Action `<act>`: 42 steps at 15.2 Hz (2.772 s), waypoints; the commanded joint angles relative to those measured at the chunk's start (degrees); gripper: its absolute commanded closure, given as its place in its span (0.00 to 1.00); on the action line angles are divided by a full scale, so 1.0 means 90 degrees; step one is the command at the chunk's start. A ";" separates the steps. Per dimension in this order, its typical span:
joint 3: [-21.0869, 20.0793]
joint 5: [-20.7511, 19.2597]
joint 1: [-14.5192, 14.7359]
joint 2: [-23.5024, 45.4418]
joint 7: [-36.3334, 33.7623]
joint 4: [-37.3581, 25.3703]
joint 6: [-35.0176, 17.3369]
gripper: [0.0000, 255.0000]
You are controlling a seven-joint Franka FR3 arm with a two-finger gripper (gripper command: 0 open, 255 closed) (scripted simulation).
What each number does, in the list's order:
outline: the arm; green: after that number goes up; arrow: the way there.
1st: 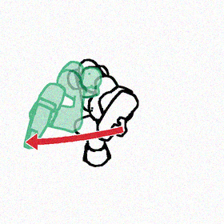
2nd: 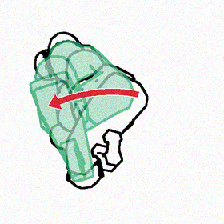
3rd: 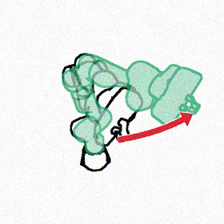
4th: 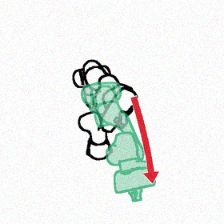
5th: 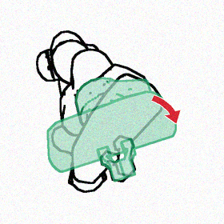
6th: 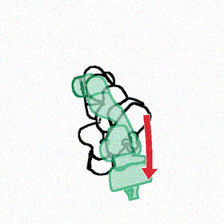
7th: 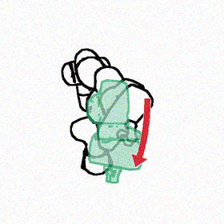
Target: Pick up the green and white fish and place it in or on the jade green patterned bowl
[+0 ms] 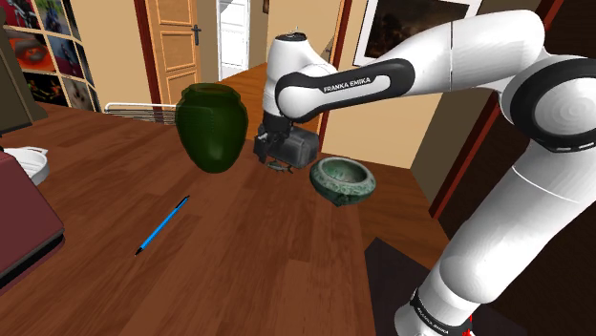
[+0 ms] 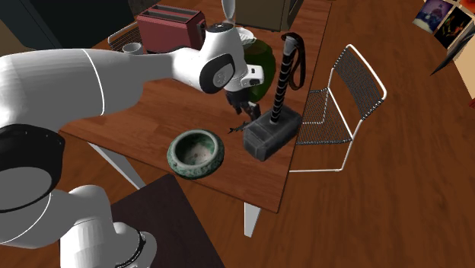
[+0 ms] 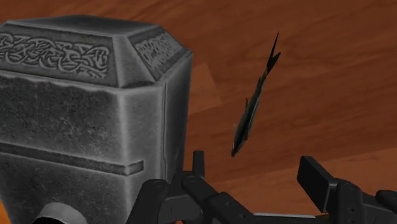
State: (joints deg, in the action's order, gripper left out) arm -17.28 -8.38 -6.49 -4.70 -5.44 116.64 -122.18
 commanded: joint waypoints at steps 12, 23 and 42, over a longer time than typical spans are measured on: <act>0.0032 0.0032 -0.0037 0.0226 -0.0004 -0.0064 0.0260 1.00; 0.0040 0.0140 -0.0035 0.0075 0.0156 -0.0841 0.1170 1.00; 0.0054 0.0236 -0.0045 -0.0087 0.0367 -0.2142 0.2613 1.00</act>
State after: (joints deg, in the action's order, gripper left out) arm -16.88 -6.71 -6.86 -3.97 -2.31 95.83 -98.57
